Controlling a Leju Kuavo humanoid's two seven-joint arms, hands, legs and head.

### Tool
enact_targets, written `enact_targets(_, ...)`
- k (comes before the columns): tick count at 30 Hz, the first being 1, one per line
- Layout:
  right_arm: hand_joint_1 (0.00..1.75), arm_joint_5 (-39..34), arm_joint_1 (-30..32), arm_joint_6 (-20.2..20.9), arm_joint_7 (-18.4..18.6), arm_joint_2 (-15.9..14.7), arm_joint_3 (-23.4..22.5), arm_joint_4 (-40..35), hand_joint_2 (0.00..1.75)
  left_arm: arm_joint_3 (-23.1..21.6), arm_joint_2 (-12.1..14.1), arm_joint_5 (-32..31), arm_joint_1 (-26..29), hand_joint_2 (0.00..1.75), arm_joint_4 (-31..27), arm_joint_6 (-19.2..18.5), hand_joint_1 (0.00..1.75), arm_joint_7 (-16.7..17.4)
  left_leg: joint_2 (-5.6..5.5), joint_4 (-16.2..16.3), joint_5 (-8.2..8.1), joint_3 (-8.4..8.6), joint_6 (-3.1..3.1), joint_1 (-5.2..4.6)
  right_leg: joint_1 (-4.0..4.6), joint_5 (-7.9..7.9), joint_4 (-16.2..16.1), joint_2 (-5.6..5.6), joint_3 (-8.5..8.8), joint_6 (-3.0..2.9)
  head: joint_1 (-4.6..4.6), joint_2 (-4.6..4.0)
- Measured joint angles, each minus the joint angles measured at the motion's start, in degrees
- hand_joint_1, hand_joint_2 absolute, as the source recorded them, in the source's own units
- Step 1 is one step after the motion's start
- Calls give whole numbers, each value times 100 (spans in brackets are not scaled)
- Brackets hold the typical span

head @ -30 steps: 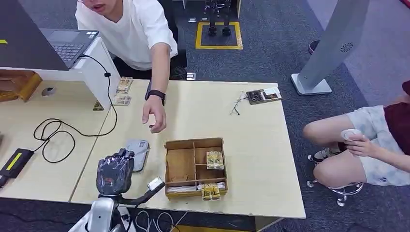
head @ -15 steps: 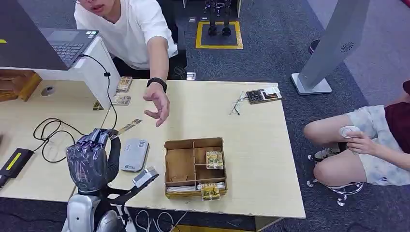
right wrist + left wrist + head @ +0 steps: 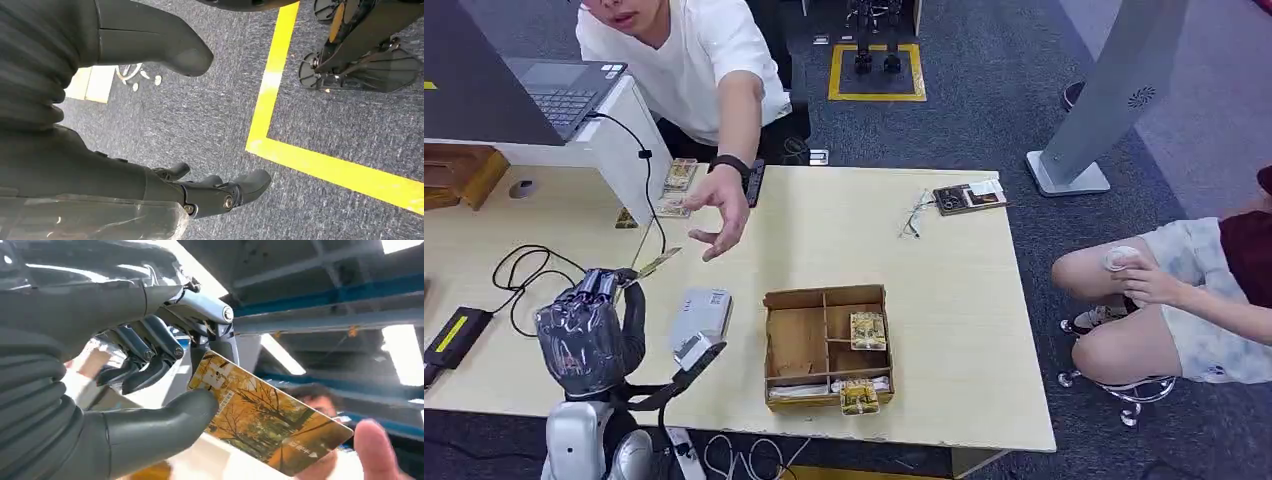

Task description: Pass the card to the sensor for recognition and then transmit it.

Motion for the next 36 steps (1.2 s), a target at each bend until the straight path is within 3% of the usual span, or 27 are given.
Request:
enact_targets(3, 0, 0, -13, 2, -2, 0, 0, 0, 175, -177, 281, -2, -92, 175, 234, -2, 175, 442, 1, 0, 1, 1, -2, 1, 1, 0, 1, 3, -1, -1, -2, 0)
enact_targets(15, 0, 0, -11, 9, -2, 0, 0, 0, 175, -264, 378, -2, -148, 175, 339, 0, 175, 573, 2, 0, 2, 0, -2, 1, 1, 0, 1, 2, -1, -1, -2, 0)
enact_targets(19, 0, 0, -22, 5, -2, 0, 0, 0, 175, -841, 740, -2, -363, 175, 734, 0, 175, 1173, 1, 1, 2, -1, -2, 0, 1, 0, 0, 2, 1, 0, 0, 0)
enact_targets(21, 0, -7, -24, -11, -7, 0, 0, 0, 175, -1163, 694, -4, -376, 175, 819, 0, 175, 1263, 2, 1, -1, -3, 1, -1, 0, 0, -3, 4, -1, 0, 0, 0)
enact_targets(22, 0, -2, -25, -20, -15, 0, 2, 0, 175, -1219, 482, -2, -376, 175, 819, 0, 175, 1014, 2, 1, -1, -3, 1, -1, 0, 0, -3, 4, -2, 0, 0, 0)
enact_targets(25, 0, -9, -25, -22, -24, 0, 0, 0, 175, -1222, 418, -4, -376, 175, 821, 0, 175, 957, 2, 1, -1, -3, 1, -1, 0, 0, -3, 5, -3, 0, -2, 0)
enact_targets(26, 0, -11, -25, -28, -33, 0, 0, 0, 175, -1222, 384, 2, -375, 175, 826, 0, 2, 902, 2, 1, -1, -4, 1, -1, 0, 0, -3, 4, -3, 0, 0, 0)
enact_targets(31, 0, -11, -25, -35, -37, 0, 0, 0, 175, -1165, 165, 164, -352, 175, 826, 0, 0, 394, 1, 1, -1, -8, 1, -1, 0, 0, -3, 3, -2, 0, 0, 0)
enact_targets(32, 0, -7, -24, -35, -37, 0, 0, 0, 175, -1108, 103, 192, -344, 0, 824, 0, 0, 250, 1, 1, -1, -8, 1, -1, 0, 0, -3, 3, -2, 0, 0, 0)
enact_targets(36, 0, -7, -23, -39, -37, 0, 0, 0, 175, -864, -107, 277, -328, 0, 804, 0, 0, -183, 1, 1, -1, -8, 1, -1, 0, 0, -3, 2, -2, 0, 0, 0)
